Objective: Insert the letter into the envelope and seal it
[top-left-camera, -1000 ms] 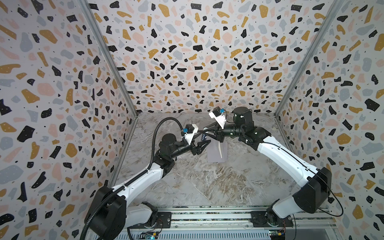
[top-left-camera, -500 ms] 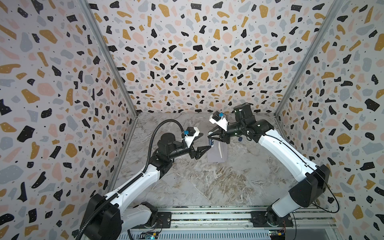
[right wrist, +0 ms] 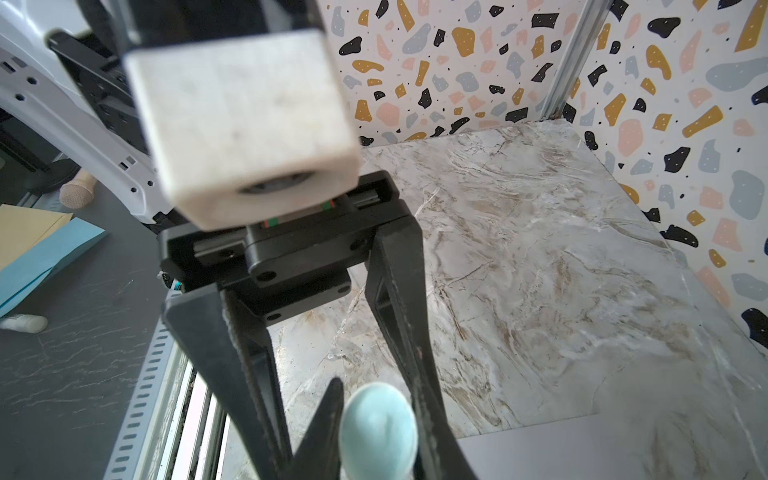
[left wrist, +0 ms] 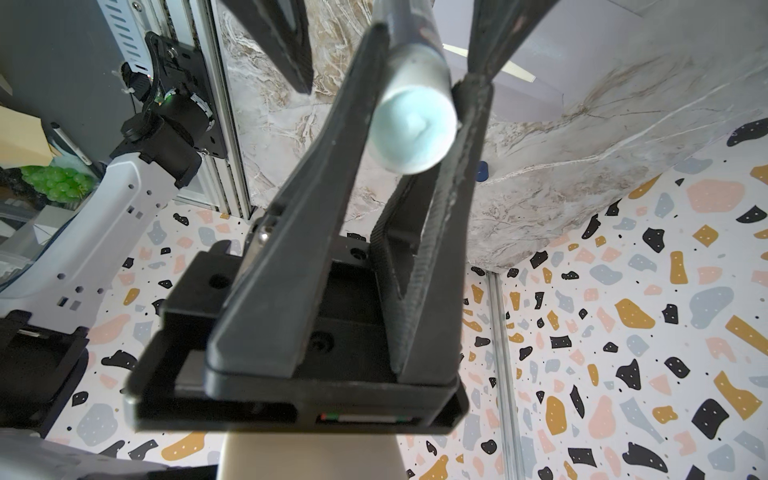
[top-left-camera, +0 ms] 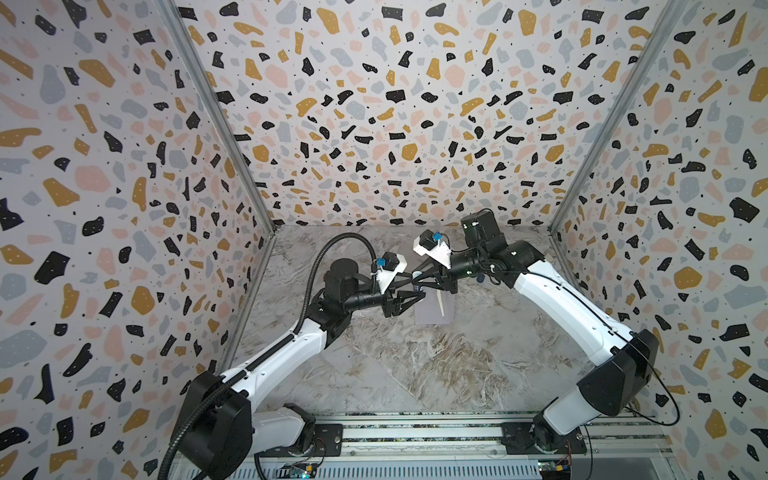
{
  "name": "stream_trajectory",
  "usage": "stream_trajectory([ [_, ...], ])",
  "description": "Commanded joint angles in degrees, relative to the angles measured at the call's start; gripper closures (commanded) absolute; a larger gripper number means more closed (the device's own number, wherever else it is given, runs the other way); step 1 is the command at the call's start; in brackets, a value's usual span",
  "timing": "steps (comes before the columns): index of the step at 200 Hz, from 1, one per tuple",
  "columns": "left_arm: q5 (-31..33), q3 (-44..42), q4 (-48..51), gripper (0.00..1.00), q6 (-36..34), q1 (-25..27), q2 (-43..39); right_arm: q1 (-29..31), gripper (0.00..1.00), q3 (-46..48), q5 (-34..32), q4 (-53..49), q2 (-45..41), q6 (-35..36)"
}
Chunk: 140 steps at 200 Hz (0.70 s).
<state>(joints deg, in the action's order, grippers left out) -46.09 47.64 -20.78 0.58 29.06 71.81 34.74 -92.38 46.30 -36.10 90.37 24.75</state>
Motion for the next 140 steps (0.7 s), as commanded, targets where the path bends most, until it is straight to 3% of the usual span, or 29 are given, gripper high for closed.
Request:
stream_trajectory([
  [1,-1.3,1.1,-2.1,0.45,-0.6,0.2,-0.1,0.5,0.95,-2.6,1.8,-0.6,-1.4,0.3],
  [53,-0.9,1.0,-2.5,0.57,-0.4,0.2,0.2,0.9,0.95,-2.6,1.9,-0.4,-1.2,0.0],
  [111,0.1,0.9,-3.6,0.82,1.1,0.4,0.6,1.1,0.95,-2.5,1.3,0.8,-0.9,-0.8],
  [140,2.1,0.0,-6.6,0.95,4.0,0.7,0.3,1.2,0.83,-2.0,-0.7,2.9,-1.2,-2.1],
])
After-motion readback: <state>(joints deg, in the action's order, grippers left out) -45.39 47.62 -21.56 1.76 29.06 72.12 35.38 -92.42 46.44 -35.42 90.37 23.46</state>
